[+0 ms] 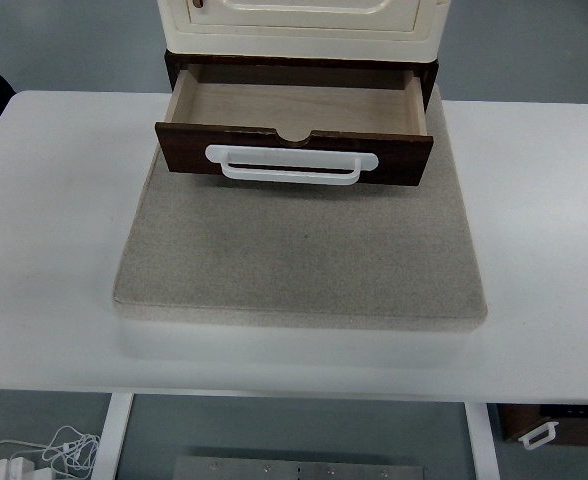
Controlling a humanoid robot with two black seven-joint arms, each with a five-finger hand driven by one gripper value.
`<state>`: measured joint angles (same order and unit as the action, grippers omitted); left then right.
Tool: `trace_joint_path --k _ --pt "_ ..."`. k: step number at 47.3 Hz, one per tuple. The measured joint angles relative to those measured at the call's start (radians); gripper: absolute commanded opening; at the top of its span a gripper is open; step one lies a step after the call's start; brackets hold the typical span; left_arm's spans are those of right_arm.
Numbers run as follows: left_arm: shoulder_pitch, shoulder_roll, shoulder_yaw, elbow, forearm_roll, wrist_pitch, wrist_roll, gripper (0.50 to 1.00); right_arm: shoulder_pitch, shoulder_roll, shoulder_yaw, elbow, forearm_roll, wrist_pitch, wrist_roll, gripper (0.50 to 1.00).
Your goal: Close drawer under combined cabinet
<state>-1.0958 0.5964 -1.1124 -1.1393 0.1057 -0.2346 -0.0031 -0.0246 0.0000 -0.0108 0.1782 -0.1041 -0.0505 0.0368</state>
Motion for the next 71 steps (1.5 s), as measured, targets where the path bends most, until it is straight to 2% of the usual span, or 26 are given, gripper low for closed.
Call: trace_joint_path --k 14,35,52,60,65,71 --pt "-0.021 0.074 0.196 -0.273 0.019 0.055 0.002 1.000 0.000 0.000 0.000 0.000 0.000 0.000 0.000 0.952" --pt "-0.150 0.142 0.558 -0.454 0.100 0.061 0.014 1.000 0.000 0.000 0.000 0.000 0.000 0.000 0.000 0.952" --pt "-0.208 0.154 0.731 -0.570 0.176 0.008 0.184 1.000 0.000 0.000 0.000 0.000 0.000 0.000 0.000 0.952" --pt "-0.210 0.147 0.774 -0.577 0.200 -0.121 0.217 1.000 0.000 0.000 0.000 0.000 0.000 0.000 0.000 0.952" --pt "-0.211 0.145 0.798 -0.577 0.267 -0.198 0.288 1.000 0.000 0.000 0.000 0.000 0.000 0.000 0.000 0.952" --pt "-0.214 0.133 0.843 -0.570 0.309 -0.221 0.381 1.000 0.000 0.000 0.000 0.000 0.000 0.000 0.000 0.952"
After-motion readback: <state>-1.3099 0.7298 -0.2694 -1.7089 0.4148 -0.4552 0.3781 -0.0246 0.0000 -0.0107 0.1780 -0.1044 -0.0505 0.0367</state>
